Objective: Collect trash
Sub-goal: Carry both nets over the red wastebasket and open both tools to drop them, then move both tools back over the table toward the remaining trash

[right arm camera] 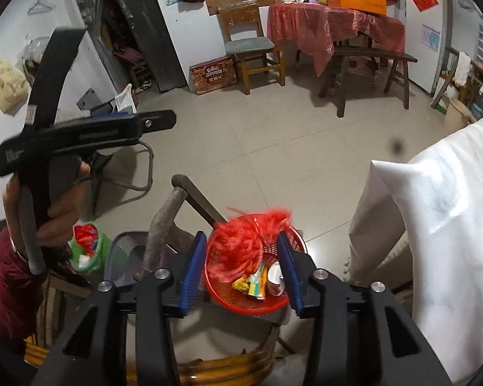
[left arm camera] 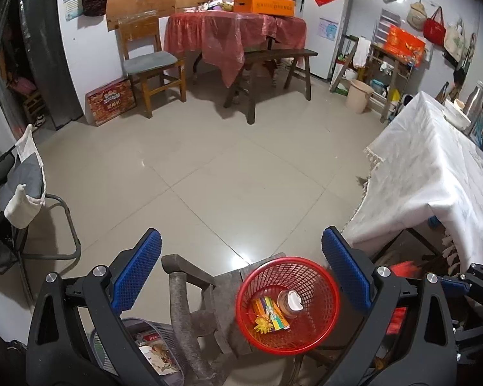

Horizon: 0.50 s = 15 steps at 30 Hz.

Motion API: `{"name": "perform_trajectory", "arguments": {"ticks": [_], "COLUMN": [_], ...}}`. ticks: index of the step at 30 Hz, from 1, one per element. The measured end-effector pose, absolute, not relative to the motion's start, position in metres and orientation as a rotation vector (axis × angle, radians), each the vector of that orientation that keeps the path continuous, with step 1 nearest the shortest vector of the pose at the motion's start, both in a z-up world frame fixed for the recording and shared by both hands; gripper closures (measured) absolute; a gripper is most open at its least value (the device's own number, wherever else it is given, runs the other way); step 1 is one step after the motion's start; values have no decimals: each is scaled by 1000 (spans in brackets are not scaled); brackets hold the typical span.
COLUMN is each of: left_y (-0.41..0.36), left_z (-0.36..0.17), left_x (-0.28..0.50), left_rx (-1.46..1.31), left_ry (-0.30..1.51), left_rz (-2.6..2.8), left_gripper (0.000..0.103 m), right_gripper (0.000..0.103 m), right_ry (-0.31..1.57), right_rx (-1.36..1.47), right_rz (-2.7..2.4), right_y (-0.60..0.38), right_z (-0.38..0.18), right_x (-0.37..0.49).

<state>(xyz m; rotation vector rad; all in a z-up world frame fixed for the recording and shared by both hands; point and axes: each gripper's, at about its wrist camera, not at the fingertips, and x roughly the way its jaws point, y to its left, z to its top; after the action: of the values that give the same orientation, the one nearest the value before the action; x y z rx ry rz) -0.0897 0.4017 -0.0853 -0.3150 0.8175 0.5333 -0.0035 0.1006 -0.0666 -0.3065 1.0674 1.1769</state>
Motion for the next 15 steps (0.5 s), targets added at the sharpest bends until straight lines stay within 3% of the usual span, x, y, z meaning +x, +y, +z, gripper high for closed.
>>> {"name": "perform_trajectory", "arguments": {"ticks": [15], "left_y": [379], "left_z": [-79], "left_x": [-78], "left_rx": [-270], "left_ry": [828], "left_rz": [472], "left_gripper": [7], "right_gripper": [46], "right_ry": [976], "right_rx": [-216], "right_rz": [1066], "right_y": [39], "right_z": [-44], "right_x": [16]}}
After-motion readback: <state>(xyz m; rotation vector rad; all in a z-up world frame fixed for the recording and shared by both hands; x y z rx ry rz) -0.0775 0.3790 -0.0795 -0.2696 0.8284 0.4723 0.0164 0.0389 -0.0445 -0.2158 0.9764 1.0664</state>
